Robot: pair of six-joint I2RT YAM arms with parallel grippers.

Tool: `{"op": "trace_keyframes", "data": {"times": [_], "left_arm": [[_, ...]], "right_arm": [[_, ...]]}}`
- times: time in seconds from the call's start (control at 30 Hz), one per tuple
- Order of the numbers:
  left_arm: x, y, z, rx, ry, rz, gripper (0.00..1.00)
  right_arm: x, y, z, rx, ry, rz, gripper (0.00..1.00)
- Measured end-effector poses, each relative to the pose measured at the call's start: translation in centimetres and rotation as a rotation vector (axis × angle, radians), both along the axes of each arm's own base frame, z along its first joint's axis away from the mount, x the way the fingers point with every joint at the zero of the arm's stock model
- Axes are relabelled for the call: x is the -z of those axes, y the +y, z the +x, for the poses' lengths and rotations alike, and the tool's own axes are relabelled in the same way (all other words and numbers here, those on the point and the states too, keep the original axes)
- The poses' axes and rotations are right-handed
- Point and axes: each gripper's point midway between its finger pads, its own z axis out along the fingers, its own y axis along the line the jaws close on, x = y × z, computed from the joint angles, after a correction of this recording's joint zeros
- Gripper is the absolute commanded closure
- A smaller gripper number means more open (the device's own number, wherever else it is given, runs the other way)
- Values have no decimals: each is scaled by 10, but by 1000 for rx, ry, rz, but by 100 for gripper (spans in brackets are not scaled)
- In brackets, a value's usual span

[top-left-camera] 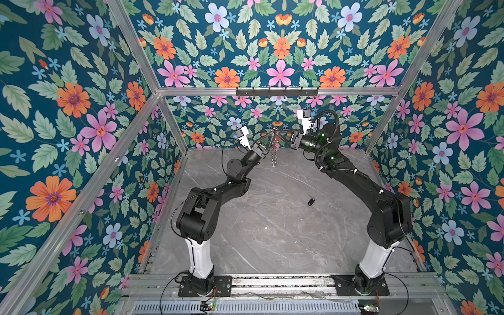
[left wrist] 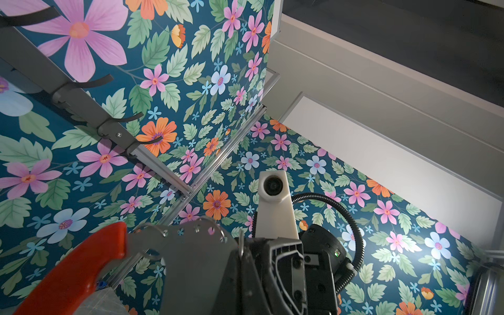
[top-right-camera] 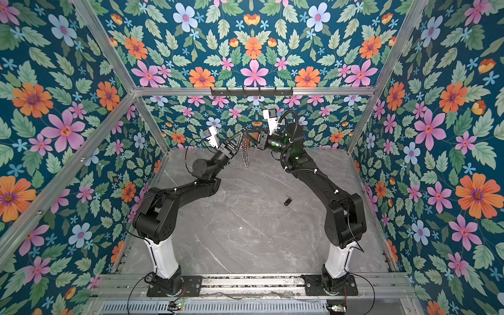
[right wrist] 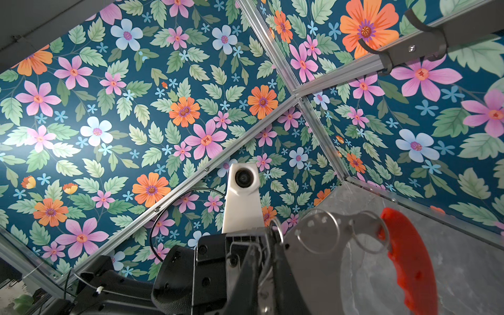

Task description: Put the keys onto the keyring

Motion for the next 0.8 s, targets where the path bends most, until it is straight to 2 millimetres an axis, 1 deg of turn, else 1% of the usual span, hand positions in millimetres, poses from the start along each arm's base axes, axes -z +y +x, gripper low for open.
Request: {"op": "trace_keyframes", "data": {"times": [0.1,0.3,0.47,0.63,0.8], "left_arm": [[0,0,0,0,5,2,100],[1,0,1,0,7,2,100],[2,0,0,3,12,4,100],[0,0,-2,5,0,0,100],[-3,0,-2,5,-8,-4,100]], "right_arm": [[-1,1,0,-6,1,5,77],[-2,0,0,-5,-3,11,73],[1,-7,5,10,23,20,67],[4,-9,4,8,43,22,67],[2,-7,2,-9,46,26,79]]}}
